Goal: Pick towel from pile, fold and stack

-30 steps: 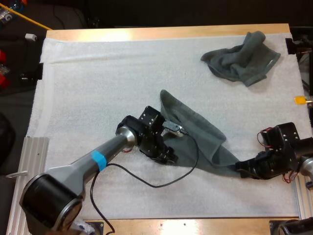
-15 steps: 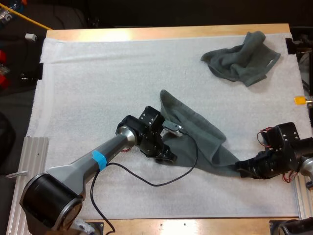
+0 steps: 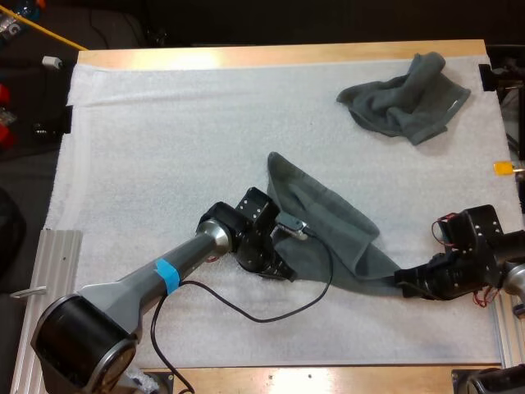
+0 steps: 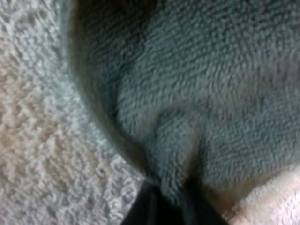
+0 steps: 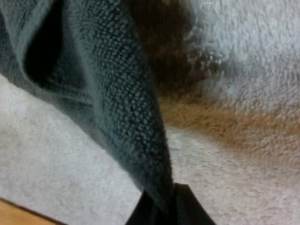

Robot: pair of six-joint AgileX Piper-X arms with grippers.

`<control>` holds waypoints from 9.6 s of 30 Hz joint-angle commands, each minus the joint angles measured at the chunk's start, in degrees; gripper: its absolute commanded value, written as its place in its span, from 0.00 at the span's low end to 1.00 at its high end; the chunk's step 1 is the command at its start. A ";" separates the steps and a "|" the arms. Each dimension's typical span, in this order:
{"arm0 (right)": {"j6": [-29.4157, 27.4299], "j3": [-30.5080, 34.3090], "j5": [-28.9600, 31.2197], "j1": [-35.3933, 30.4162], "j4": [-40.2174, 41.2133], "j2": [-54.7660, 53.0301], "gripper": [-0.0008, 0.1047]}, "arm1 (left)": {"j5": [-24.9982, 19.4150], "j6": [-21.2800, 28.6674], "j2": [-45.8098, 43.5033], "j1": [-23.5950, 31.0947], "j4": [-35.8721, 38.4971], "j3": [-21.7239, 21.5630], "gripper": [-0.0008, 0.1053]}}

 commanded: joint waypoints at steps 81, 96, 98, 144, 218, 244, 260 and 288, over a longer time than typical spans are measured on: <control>36.85 -13.96 -7.12 0.03 -32.96 14.16 0.01 | 15.86 -4.83 -14.22 20.96 -10.89 -2.39 0.01; 40.96 -13.96 -6.59 0.03 -48.27 14.93 0.66 | 20.88 -9.98 -12.03 20.96 -18.49 -2.83 0.61; 40.87 -13.96 -7.56 0.03 -50.86 14.52 0.64 | 21.09 -9.98 -12.36 20.96 -18.00 -3.48 0.61; 17.98 -16.91 12.38 22.66 -11.81 8.25 0.01 | 12.83 4.63 -50.40 20.96 25.07 -3.78 0.58; 11.95 -48.49 21.73 22.83 -15.94 37.78 0.01 | 14.62 5.87 -50.40 20.96 29.23 -3.78 0.58; 23.25 -45.33 14.03 29.17 -26.39 50.44 0.01 | 14.62 5.87 -50.40 20.96 29.23 -3.78 0.58; 19.39 -50.37 31.44 28.38 -31.51 44.12 0.01 | 16.35 5.87 -50.40 20.96 29.23 -3.78 0.58; 0.54 -39.25 24.19 19.86 5.44 34.97 0.01 | 16.35 5.87 -50.40 20.96 29.23 -3.78 0.58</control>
